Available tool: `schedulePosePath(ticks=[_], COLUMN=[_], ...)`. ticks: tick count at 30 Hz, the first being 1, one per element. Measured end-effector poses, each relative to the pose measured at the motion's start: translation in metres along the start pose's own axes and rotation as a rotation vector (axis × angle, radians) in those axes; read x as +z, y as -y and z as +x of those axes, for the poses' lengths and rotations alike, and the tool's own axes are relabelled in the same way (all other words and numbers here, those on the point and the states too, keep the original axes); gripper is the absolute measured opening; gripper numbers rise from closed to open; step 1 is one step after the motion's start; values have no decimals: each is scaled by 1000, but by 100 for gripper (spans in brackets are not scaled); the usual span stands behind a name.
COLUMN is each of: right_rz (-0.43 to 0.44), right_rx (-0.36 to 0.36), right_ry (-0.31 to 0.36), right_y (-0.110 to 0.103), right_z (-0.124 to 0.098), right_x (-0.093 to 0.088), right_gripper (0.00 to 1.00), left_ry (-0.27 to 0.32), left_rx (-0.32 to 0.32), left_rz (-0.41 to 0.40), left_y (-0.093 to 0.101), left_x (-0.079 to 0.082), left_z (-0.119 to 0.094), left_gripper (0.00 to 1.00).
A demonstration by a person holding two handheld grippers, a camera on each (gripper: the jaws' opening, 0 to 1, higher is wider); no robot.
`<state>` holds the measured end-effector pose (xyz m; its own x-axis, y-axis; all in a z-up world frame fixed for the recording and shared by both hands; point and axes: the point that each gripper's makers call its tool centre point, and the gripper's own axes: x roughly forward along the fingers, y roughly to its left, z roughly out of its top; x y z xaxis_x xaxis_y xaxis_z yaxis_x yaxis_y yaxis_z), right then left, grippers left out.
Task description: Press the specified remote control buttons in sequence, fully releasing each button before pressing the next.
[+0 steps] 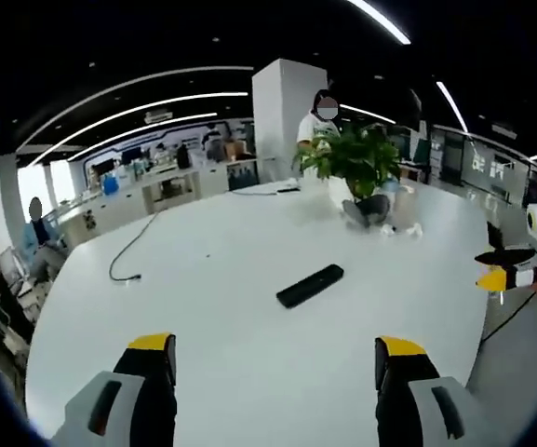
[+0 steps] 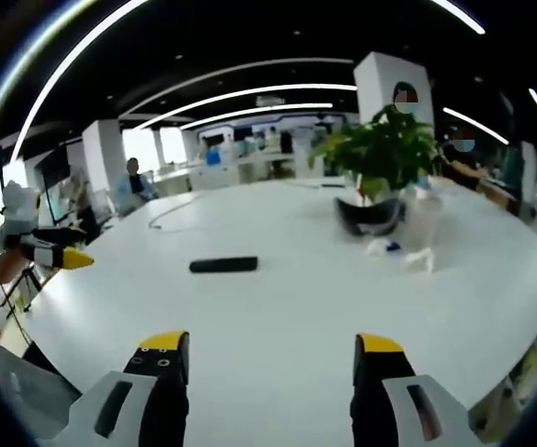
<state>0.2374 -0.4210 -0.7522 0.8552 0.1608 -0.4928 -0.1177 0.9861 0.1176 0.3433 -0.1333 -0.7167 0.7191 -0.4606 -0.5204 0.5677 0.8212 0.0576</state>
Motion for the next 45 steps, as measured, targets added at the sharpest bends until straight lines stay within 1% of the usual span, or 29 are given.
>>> schedulePosePath(ticks=[2, 5, 6, 7, 8, 9, 10, 12, 13, 15, 18, 20, 22, 26, 30, 32, 35, 37, 38, 39, 41, 43, 45], right_rz=[-3, -7, -9, -9, -9, -11, -12, -12, -11, -12, -10, -11, -14, -15, -14, -12, -13, -17, -18, -20, -34, -46, -50], right_rx=[1, 2, 5, 7, 8, 10, 11, 14, 14, 11, 10, 11, 13, 16, 13, 12, 9, 5, 6, 10, 13, 12, 11], right_ry=[-5, -7, -13, -16, -18, -20, -23, -24, -28, -34, -38, -42, -49, -58, -62, -59, -58, -61, -60, -61, -64, -65, -70], right_y=[0, -1, -1, -2, -2, -2, -3, -3, -3, -3, -3, -3, -3, -4, -3, -3, -1, 0, 0, 0, -2, -2, -2], right_z=[0, 1, 1, 1, 1, 2, 2, 2, 2, 2, 2, 3, 3, 4, 3, 3, 2, 2, 2, 2, 2, 2, 3], right_x=[-1, -1, -2, -2, -3, -3, -3, -4, -4, -5, -6, -6, -7, -9, -9, -9, -9, -9, -9, -9, -10, -10, -11], right_gripper=[68, 68, 67, 67, 66, 66, 65, 65, 64, 64, 63, 63, 62, 61, 60, 60, 60, 61, 60, 60, 61, 61, 60], left_ry=[-2, -20, -36, -62, -87, -99, -97, -96, -109, -114, -133, -151, -185, -207, -240, -262, -271, -292, -319, -331, -331, -349, -356], left_rx=[-15, -49, -67, -98, -117, -118, -117, -135, -149, -162, -191, -213, -250, -271, -301, -314, -322, -342, -367, -374, -387, -398, -405], left_rz=[23, 54, 69, 91, 100, 112, 115, 138, 143, 157, 195, 215, 261, 288, 300, 315, 344, 361, 372, 379, 392, 395, 395], left_y=[1, 3, 5, 7, 7, 6, 6, 7, 8, 8, 10, 13, 17, 15, 17, 15, 17, 20, 22, 23, 26, 29, 29], left_x=[5, 9, 10, 9, 8, 9, 10, 15, 17, 20, 24, 24, 24, 27, 23, 18, 16, 13, 8, 7, 7, 5, 4], left_z=[7, 17, 22, 26, 30, 35, 37, 44, 49, 56, 68, 73, 82, 99, 114, 123, 131, 139, 143, 146, 155, 161, 169], left_gripper=[91, 90, 89, 88, 83, 79, 77, 79, 80, 79, 79, 79, 78, 76, 74, 72, 72, 72, 70, 70, 67, 63, 61])
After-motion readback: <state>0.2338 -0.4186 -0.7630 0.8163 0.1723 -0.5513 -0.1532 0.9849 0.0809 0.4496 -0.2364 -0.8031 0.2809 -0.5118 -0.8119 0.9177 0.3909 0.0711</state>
